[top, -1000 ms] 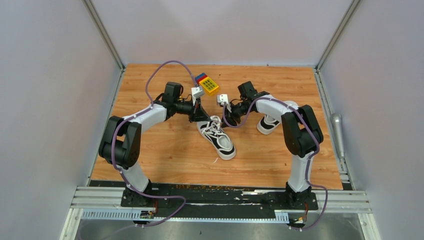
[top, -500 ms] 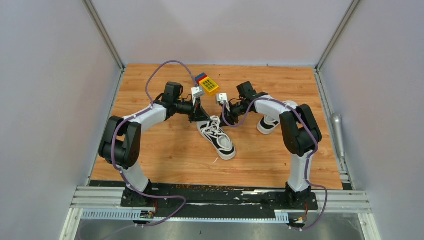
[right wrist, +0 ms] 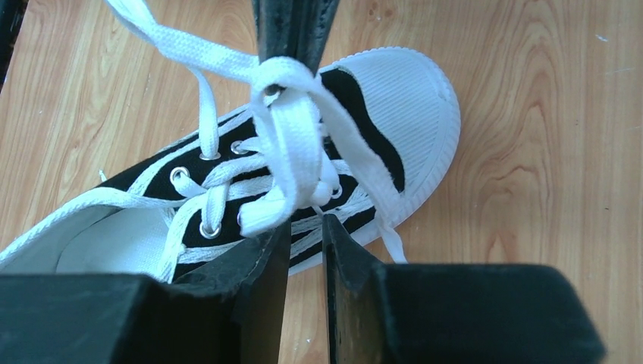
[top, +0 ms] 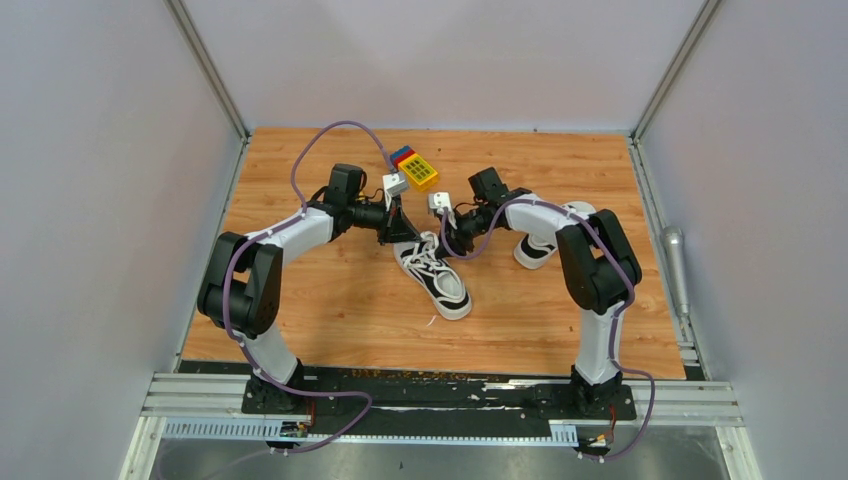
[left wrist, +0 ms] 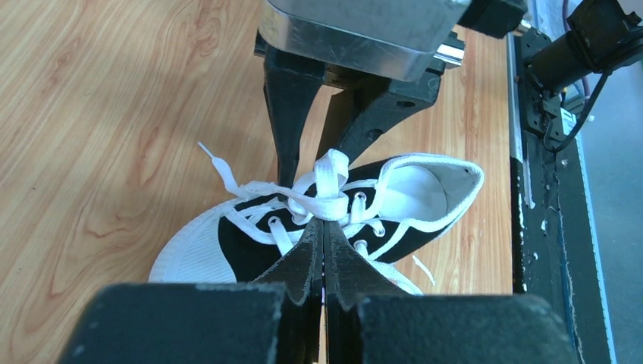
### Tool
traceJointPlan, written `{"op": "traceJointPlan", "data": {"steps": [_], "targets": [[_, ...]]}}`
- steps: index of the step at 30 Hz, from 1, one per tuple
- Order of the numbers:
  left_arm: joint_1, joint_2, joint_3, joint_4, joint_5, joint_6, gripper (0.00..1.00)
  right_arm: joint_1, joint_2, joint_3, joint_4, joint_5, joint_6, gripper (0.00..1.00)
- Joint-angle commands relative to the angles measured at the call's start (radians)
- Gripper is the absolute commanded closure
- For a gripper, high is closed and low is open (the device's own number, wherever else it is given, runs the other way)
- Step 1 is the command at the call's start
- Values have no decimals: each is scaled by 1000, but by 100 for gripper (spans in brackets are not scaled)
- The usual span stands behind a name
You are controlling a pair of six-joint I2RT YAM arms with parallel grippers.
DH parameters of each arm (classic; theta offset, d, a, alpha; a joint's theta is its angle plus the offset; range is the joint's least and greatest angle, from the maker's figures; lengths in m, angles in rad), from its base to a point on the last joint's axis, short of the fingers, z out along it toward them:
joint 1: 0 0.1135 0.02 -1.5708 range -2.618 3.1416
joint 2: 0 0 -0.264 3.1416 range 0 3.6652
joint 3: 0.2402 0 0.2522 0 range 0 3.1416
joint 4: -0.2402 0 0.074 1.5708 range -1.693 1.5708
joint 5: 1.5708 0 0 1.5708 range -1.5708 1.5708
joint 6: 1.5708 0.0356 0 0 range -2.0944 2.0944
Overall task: Tie the shoes
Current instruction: Tie the shoelace on the shoe.
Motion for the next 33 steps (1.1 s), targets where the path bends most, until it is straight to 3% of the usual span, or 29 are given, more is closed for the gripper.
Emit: {"op": "traceJointPlan", "data": {"steps": [1, 8, 14, 33], "targets": [[7, -16, 3, 20, -31, -3, 100, 6, -63, -24, 4, -1, -33, 78], [6, -9, 5, -3, -67, 14, 100, 9, -65, -32, 44, -12, 12, 77], [8, -7, 5, -17, -101, 25, 100, 14, -27, -2, 62, -28, 13, 71], [11, -8, -6, 6, -99, -5, 100, 34, 55, 47, 6, -86, -28, 64]]}}
